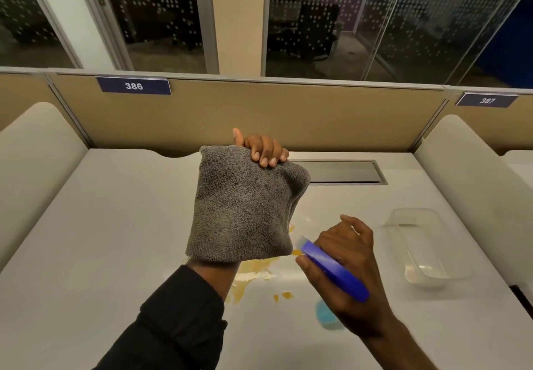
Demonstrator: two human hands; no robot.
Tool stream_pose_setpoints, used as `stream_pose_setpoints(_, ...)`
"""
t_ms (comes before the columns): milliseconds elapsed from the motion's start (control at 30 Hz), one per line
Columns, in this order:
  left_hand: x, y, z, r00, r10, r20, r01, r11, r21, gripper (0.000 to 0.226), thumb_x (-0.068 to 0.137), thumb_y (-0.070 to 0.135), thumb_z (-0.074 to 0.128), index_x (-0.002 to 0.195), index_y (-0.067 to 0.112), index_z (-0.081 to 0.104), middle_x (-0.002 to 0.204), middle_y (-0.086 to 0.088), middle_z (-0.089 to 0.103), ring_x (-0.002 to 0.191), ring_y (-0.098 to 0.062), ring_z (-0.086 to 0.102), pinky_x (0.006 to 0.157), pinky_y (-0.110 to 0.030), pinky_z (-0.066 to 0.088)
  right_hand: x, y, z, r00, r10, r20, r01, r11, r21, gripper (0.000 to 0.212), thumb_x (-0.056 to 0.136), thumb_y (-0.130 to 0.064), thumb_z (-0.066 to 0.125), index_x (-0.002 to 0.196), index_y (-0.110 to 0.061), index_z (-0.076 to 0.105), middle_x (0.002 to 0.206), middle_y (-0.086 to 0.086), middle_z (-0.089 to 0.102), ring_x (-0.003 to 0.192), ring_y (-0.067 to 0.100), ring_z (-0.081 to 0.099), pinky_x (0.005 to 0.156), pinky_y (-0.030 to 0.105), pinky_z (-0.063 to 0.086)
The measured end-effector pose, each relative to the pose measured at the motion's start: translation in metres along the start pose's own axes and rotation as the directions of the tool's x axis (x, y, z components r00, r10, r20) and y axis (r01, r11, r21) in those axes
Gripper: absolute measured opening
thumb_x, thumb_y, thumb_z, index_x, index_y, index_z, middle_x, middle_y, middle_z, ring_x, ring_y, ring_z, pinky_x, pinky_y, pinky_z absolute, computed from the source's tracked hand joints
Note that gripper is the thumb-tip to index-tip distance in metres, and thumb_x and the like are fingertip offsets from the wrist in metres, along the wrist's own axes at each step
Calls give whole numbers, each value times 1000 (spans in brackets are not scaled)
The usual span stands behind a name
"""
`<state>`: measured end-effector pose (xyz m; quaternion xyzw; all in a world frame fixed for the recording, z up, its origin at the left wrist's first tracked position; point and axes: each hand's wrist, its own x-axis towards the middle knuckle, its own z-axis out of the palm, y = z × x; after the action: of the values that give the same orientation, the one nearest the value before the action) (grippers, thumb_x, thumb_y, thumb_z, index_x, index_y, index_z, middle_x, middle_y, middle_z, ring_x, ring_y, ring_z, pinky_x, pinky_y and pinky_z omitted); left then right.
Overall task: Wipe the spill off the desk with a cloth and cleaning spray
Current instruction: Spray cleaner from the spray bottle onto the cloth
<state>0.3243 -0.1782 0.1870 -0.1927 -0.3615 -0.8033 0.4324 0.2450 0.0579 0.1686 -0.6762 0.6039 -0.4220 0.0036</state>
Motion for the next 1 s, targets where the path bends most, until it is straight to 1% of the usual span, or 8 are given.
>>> stream_pose_setpoints(100,2,3,-2,998,4,69,-3,1000,-7,54,90,45,53,54,10,69,51,-2,66,51,-16,63,60,-27,49,-3,11,-4,999,29,-28,-28,999,26,30,99,-57,46,86,-32,55,81,-28,49,82,1,56,111,43,34)
stream_pose_setpoints(200,4,6,-4,993,2,118,-3,1000,3,55,93,45,48,59,9,70,56,-2,68,56,-16,64,63,-28,49,-9,22,-7,997,70,-28,-69,997,40,30,99,-60,45,88,-33,54,79,-34,48,81,1,56,102,48,42)
stream_pose_setpoints(300,4,7,-6,990,-5,140,4,1000,11,55,94,45,46,61,9,71,58,-2,69,57,-16,64,65,-28,49,-12,28,-9,996,89,-30,-88,995,50,28,97,-60,47,92,-34,55,88,-40,54,87,-5,58,110,45,35)
stream_pose_setpoints(500,7,4,-7,988,-25,154,17,999,49,56,95,47,44,63,10,72,60,-1,70,60,-15,65,66,-28,50,-11,16,-2,999,30,31,-30,1000,-4,34,99,-58,47,84,-29,58,79,-19,59,84,3,58,114,47,31)
stream_pose_setpoints(600,9,0,-4,994,-31,107,23,997,74,55,92,49,48,59,13,71,56,1,68,55,-14,64,63,-27,50,-6,3,4,1000,1,17,-2,1000,6,32,98,-55,51,83,-27,59,79,-17,57,86,4,56,116,45,26)
stream_pose_setpoints(733,6,-6,1,999,-48,11,47,994,98,54,86,53,55,50,14,68,47,3,63,47,-12,60,58,-25,48,6,-11,8,1000,-25,5,25,1000,16,38,100,-54,49,77,-25,55,72,-13,52,78,7,52,106,47,33)
stream_pose_setpoints(900,3,-7,4,998,-53,-41,57,995,81,54,81,53,62,45,13,66,42,2,59,43,-13,57,55,-24,47,15,-15,10,998,-60,-11,59,997,-54,42,98,-58,49,79,-23,62,77,-13,59,83,4,54,115,49,28)
stream_pose_setpoints(1000,0,-3,4,998,-31,-46,34,998,56,53,82,51,62,46,13,65,44,1,59,44,-14,57,56,-25,48,14,-4,4,997,-36,-63,31,997,-68,42,100,-54,47,73,-23,56,71,-14,52,76,9,51,103,48,35)
